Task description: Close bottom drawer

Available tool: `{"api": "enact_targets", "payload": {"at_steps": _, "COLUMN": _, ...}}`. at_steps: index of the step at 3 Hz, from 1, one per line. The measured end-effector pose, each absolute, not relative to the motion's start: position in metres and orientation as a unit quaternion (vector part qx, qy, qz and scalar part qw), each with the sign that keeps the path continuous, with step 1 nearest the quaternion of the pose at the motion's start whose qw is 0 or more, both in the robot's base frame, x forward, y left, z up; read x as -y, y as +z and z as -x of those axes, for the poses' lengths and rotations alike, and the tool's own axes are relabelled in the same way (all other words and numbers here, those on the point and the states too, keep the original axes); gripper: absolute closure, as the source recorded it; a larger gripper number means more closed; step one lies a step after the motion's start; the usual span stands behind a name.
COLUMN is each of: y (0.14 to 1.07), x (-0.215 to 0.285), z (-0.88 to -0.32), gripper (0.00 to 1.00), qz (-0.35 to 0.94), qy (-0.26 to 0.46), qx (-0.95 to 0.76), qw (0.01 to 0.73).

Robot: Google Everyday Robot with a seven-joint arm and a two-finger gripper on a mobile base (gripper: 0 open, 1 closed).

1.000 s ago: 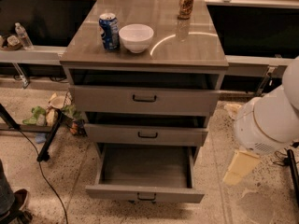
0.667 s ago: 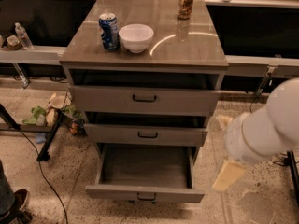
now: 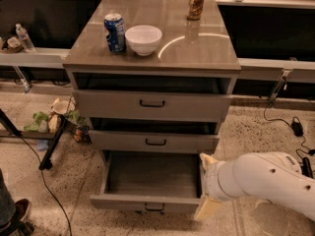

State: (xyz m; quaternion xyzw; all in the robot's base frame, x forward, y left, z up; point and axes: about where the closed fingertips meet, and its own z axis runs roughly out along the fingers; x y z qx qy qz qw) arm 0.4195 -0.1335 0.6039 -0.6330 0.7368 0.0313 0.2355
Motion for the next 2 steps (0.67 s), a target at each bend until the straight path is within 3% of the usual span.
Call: {"api": "enact_targets", "payload": {"at_steps": 2, "y": 0.593, "x": 0.13, "z": -0.428, "gripper": 0.0, "qz": 0.627, "qy": 0.044, "qx": -0.736, "qw": 0.252}}
